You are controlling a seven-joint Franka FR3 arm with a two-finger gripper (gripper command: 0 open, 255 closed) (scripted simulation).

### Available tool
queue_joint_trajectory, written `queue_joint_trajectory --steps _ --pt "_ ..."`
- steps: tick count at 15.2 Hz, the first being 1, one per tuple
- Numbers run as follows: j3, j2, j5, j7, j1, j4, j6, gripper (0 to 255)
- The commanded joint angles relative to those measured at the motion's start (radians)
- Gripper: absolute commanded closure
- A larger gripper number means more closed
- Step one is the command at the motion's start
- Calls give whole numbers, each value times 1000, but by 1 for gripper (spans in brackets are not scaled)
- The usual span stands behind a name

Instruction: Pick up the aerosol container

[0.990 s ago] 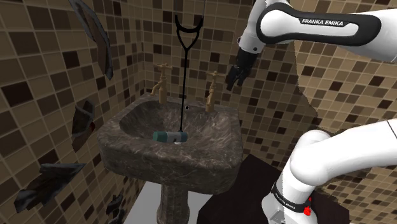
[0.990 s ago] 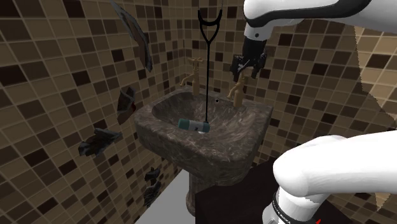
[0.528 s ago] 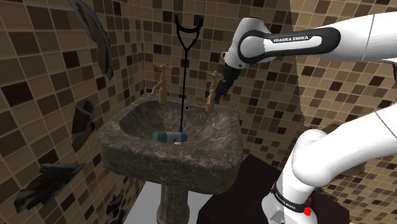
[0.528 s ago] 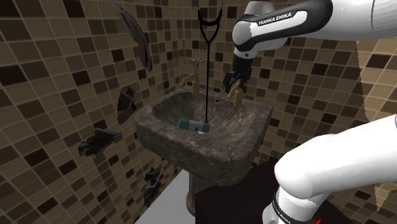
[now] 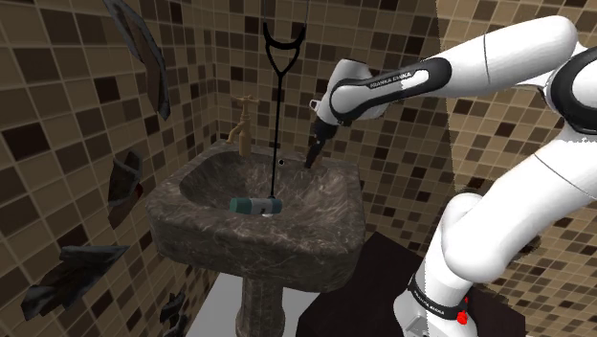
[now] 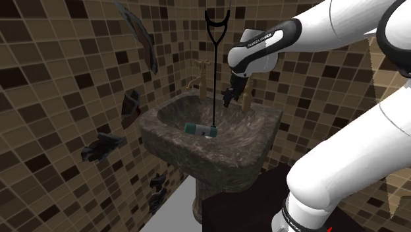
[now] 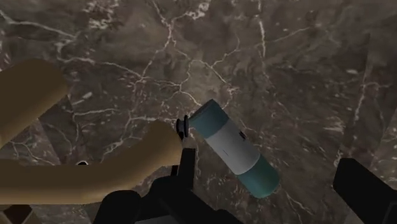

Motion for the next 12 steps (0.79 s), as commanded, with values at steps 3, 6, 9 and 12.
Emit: queue_joint_trajectory --steps 3,6,9,12 --pt "-45 154 73 -156 66 28 131 0" --pt "-66 268 157 -289 109 66 204 0" --pt "-68 385 260 -435 136 117 260 0" --pt "-45 501 366 -582 142 179 300 0"
